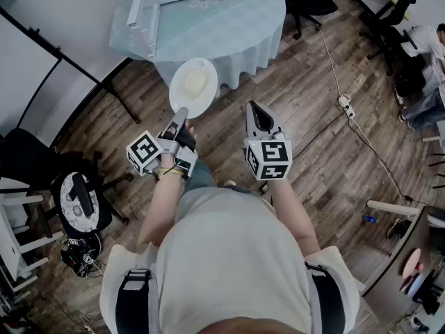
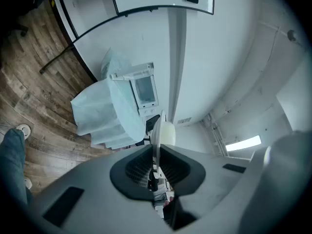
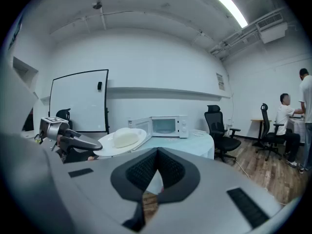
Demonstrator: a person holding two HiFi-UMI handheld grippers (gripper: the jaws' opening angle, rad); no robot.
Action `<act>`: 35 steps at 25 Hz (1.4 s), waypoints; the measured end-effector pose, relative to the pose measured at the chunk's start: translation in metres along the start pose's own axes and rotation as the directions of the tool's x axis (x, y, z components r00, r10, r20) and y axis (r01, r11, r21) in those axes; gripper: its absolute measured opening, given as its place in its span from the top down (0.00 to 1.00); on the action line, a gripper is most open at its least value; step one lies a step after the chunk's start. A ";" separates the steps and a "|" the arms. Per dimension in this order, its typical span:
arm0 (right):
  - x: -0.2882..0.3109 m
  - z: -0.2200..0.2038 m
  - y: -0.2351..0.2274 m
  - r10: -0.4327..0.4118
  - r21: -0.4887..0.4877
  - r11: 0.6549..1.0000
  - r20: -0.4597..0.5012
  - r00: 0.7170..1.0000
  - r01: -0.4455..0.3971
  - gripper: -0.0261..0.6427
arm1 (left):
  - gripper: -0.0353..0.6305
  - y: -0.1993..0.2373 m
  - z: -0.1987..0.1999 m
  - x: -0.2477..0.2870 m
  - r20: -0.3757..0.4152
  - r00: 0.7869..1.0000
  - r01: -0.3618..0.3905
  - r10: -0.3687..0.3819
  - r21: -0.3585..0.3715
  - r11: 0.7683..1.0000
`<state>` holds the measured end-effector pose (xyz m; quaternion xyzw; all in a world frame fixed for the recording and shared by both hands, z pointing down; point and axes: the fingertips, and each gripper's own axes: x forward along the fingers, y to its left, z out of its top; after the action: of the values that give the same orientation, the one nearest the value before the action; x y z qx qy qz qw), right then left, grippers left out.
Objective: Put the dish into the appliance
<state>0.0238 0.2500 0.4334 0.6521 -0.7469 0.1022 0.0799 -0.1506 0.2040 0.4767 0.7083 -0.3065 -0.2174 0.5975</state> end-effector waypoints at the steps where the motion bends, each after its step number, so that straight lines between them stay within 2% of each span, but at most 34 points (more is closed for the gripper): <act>1: -0.005 -0.001 -0.001 0.005 0.003 1.000 0.001 1.000 -0.005 0.95 | 0.89 -0.002 -0.005 -0.002 0.002 1.000 0.001 -0.001 0.004 1.000; 8: -0.032 -0.003 -0.002 0.042 0.006 0.999 0.009 0.999 -0.042 0.95 | 0.89 -0.013 -0.026 -0.014 0.018 1.000 -0.008 0.008 0.015 1.000; 13: -0.034 -0.002 0.004 0.099 -0.008 0.995 0.002 0.995 -0.099 0.95 | 0.89 -0.014 -0.031 -0.014 0.009 1.000 -0.018 0.018 0.040 0.999; 18: -0.025 -0.003 0.006 0.125 0.026 0.992 0.008 0.992 -0.126 0.95 | 0.89 -0.012 -0.029 -0.005 0.007 1.000 -0.022 0.022 0.038 0.999; 28: 0.017 -0.003 -0.010 0.162 0.051 0.986 -0.023 0.986 -0.161 0.95 | 0.89 0.007 -0.007 0.043 0.011 1.000 -0.024 0.024 0.004 1.000; 35: 0.076 0.015 -0.033 0.144 0.054 0.988 -0.023 0.989 -0.143 0.95 | 0.89 0.020 0.031 0.097 0.000 0.999 -0.051 0.051 0.001 0.999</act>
<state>0.0468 0.1689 0.4392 0.5970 -0.7880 0.1359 0.0654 -0.1051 0.1126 0.4959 0.7005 -0.3246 -0.2017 0.6027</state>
